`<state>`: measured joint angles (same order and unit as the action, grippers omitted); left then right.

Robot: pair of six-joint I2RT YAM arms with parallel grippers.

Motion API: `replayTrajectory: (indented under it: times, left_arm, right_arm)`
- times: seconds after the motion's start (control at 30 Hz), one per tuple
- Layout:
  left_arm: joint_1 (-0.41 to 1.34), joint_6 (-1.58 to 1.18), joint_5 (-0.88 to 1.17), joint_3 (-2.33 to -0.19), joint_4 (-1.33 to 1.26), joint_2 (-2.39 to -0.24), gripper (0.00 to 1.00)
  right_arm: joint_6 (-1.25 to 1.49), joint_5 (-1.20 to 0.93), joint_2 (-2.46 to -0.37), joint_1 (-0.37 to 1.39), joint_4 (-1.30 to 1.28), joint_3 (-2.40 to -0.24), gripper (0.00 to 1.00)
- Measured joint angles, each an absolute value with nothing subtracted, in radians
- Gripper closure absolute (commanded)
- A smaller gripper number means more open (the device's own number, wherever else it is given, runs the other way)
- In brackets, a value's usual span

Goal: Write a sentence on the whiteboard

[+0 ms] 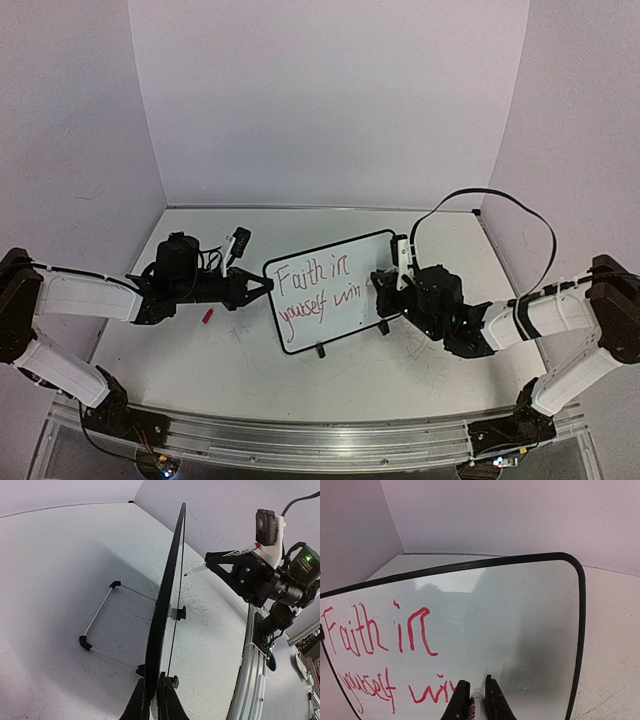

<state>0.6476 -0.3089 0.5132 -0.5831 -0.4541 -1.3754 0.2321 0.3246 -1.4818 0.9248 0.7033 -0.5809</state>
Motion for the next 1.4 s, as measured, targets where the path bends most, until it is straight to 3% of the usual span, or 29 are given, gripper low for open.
replayTrajectory:
  times: [1.4]
  left_arm:
    - [0.649, -0.309, 0.513, -0.583, -0.453, -1.375, 1.00]
  right_arm:
    - [0.226, 0.325, -1.542, 0.939, 0.754, -0.595, 1.00]
